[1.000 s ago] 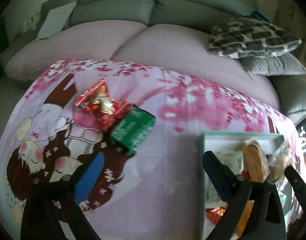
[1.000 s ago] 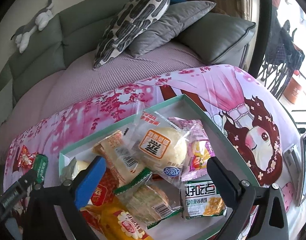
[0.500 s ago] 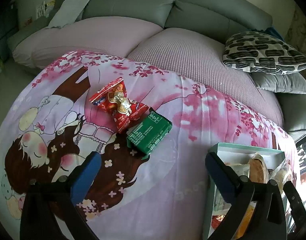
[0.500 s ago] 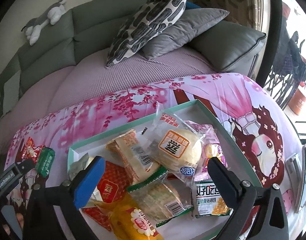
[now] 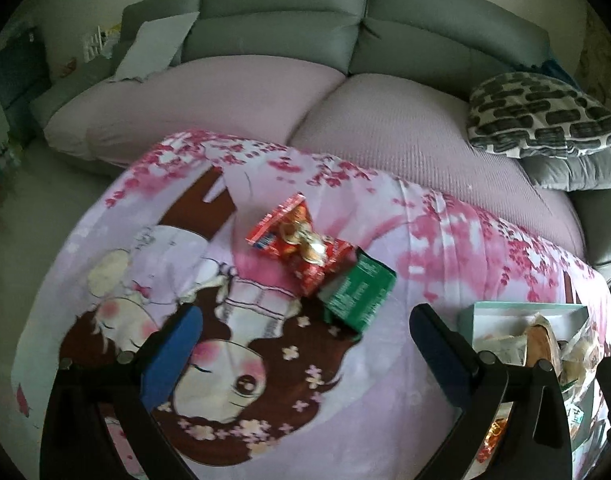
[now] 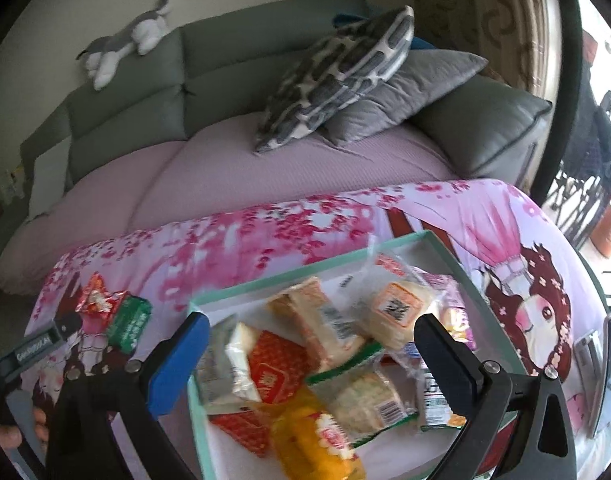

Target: Organize snacks

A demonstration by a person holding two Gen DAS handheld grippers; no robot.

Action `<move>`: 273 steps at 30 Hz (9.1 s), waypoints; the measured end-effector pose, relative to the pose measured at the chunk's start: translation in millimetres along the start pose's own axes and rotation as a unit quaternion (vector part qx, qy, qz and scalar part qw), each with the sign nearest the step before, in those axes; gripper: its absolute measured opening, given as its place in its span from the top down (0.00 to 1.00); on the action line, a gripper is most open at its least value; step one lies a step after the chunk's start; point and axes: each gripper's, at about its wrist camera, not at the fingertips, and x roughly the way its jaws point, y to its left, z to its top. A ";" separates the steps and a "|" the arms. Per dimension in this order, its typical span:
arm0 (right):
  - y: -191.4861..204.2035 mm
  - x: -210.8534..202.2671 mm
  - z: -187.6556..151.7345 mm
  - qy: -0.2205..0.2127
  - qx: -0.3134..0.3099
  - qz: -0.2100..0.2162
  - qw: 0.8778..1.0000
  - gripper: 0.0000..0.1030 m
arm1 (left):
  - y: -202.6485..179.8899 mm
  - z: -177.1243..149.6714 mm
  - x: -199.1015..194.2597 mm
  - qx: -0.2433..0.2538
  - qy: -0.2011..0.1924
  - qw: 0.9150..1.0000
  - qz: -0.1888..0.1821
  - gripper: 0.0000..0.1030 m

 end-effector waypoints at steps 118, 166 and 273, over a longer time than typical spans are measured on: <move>197.5 159.2 -28.6 0.135 -0.133 0.082 0.978 0.59 | 43.5 29.5 122.6 -0.123 0.071 0.980 -0.141 0.49; 68.3 -6.2 -43.3 0.061 -0.022 0.069 0.996 0.59 | -4.4 -23.0 -40.0 -0.068 0.001 0.983 -0.171 0.49; -16.7 -43.0 -96.1 0.085 0.013 -0.007 0.996 0.00 | -36.7 -118.8 -58.7 0.086 0.069 0.994 0.008 0.00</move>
